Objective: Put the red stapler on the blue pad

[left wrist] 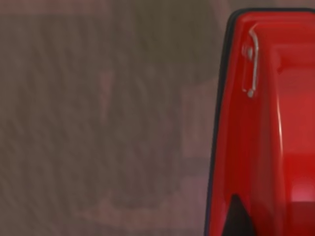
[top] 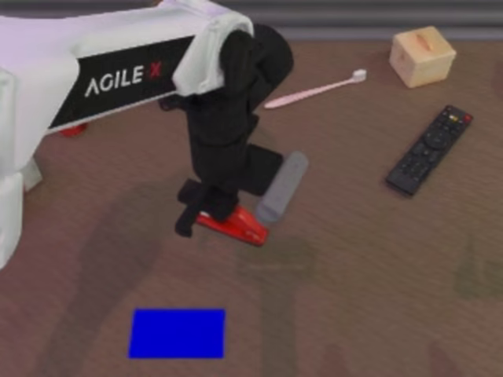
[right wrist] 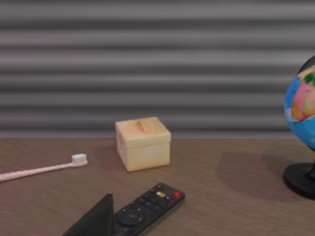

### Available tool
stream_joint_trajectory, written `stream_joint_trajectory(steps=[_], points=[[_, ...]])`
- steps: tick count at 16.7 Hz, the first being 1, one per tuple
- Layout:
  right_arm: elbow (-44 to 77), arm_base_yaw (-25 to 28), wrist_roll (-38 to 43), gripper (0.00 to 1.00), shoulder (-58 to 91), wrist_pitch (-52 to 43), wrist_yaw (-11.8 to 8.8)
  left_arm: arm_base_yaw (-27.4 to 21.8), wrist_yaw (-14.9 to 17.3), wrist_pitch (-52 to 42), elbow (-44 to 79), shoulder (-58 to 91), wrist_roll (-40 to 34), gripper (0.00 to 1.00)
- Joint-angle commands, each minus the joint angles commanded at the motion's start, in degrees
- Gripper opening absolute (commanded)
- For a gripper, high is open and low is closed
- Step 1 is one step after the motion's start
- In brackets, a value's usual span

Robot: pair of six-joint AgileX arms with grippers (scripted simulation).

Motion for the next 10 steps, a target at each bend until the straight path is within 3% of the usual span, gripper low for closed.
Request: stream_joint_trajectory(steps=[10], points=[[0.0, 0.0, 0.0, 1.0, 0.0, 0.0, 0.0, -0.58, -0.52, -3.02, 1.56, -1.36, -3.24, 0.0]])
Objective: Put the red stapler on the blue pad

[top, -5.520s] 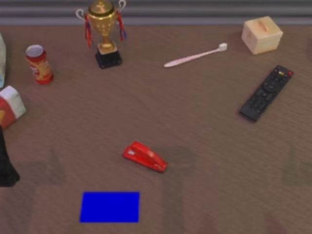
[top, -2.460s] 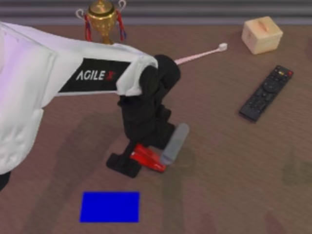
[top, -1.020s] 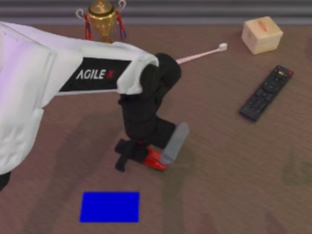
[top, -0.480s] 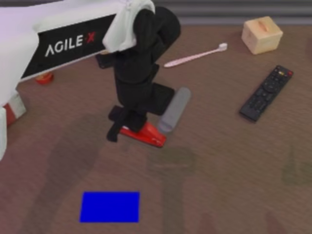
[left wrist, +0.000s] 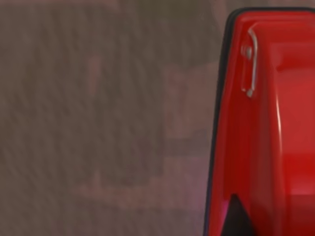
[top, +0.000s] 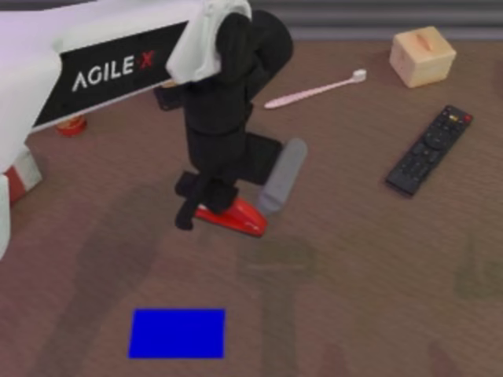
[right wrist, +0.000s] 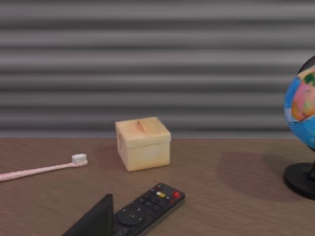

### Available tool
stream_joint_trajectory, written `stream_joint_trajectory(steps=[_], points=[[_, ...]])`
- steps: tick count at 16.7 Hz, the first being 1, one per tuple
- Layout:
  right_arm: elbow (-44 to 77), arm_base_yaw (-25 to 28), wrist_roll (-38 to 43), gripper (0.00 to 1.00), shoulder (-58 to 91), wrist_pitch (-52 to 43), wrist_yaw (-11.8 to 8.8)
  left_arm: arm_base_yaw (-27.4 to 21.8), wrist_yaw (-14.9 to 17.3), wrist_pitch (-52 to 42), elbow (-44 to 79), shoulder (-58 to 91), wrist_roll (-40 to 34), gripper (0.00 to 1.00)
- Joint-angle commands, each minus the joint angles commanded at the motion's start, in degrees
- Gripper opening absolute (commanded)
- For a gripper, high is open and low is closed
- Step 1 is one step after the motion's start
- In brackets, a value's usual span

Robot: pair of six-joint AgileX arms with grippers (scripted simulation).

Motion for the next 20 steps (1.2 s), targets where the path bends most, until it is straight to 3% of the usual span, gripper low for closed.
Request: stream_joint_trajectory(steps=[4, 8, 15, 20], points=[[0.0, 0.0, 0.0, 1.0, 0.0, 0.0, 0.0, -1.32, -1.74, -2.71, 0.15, -0.36, -12.59, 0.0], [0.0, 0.0, 0.0, 1.0, 0.0, 0.0, 0.0, -2.66, -3.76, -6.15, -0.42, -1.2, -34.7, 0.0], [0.0, 0.0, 0.0, 1.0, 0.0, 0.0, 0.0, -4.1, -6.2, -10.38, -7.25, -6.02, -91.86, 0.0], [0.0, 0.0, 0.0, 1.0, 0.0, 0.0, 0.0, -5.2, -6.0, -11.34, -13.2, -9.51, -134.92, 0.0]])
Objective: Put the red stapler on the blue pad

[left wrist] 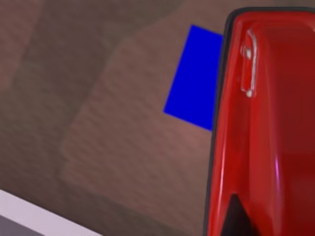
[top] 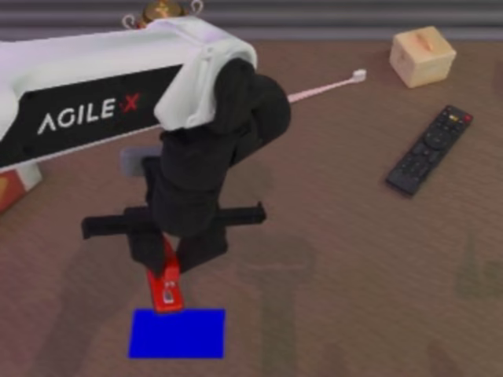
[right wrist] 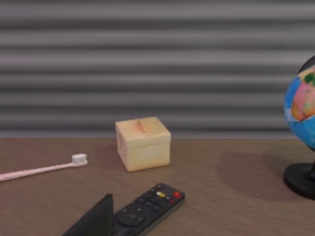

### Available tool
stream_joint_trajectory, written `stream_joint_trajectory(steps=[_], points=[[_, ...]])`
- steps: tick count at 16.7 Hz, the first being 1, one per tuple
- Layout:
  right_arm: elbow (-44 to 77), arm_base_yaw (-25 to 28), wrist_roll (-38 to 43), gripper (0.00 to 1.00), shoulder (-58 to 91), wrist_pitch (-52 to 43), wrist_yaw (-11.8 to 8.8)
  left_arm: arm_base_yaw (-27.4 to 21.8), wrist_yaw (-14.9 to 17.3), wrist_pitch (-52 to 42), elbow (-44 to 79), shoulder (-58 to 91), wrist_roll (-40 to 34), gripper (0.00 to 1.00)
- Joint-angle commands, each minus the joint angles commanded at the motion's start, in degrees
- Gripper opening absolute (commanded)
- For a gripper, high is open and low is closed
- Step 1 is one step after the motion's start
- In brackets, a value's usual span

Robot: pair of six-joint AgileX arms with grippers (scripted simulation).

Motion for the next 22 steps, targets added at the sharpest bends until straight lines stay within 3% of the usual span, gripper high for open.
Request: stream_joint_trajectory(steps=[5, 10, 14, 22], points=[[0.0, 0.0, 0.0, 1.0, 0.0, 0.0, 0.0, -0.42, 1.8, 2.51, -5.28, -5.09, -37.07, 0.0], [0.0, 0.0, 0.0, 1.0, 0.0, 0.0, 0.0, 0.34, 4.22, 7.97, -9.69, -11.73, -62.41, 0.0], [0.0, 0.0, 0.0, 1.0, 0.0, 0.0, 0.0, 0.84, 5.5, 11.11, -11.52, -15.1, -72.14, 0.0], [0.0, 0.0, 0.0, 1.0, 0.0, 0.0, 0.0, 0.65, 5.61, 11.6, -11.73, -15.29, -73.11, 0.0]])
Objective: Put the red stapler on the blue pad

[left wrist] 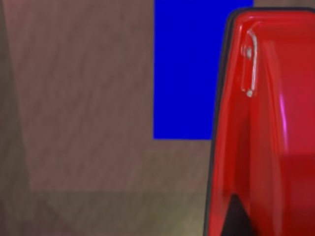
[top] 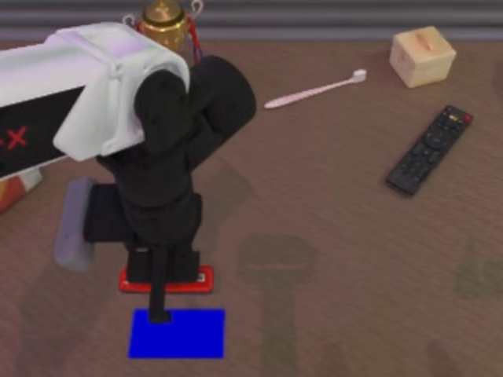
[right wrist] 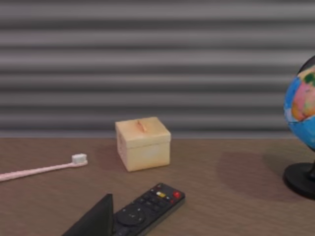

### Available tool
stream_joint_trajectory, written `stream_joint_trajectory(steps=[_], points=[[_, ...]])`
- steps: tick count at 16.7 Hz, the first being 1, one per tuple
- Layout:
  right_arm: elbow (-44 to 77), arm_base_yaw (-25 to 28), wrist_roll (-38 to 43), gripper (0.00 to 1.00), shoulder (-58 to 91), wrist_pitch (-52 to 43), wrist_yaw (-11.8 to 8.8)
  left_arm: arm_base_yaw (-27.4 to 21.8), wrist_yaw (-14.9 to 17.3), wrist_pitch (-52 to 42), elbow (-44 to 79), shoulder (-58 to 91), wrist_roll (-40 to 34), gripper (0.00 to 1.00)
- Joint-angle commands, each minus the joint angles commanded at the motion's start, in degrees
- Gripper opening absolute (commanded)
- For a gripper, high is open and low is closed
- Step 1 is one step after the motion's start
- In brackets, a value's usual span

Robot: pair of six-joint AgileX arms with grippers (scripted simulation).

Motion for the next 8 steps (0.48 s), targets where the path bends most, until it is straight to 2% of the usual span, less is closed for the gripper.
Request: stream_joint_trajectory(steps=[3, 8], points=[[0.0, 0.0, 0.0, 1.0, 0.0, 0.0, 0.0, 0.26, -0.02, 4.08, -3.04, 1.06, 0.3, 0.0], [0.0, 0.0, 0.0, 1.0, 0.0, 0.0, 0.0, 1.13, 0.04, 18.87, -12.73, 5.01, 0.87, 0.0]])
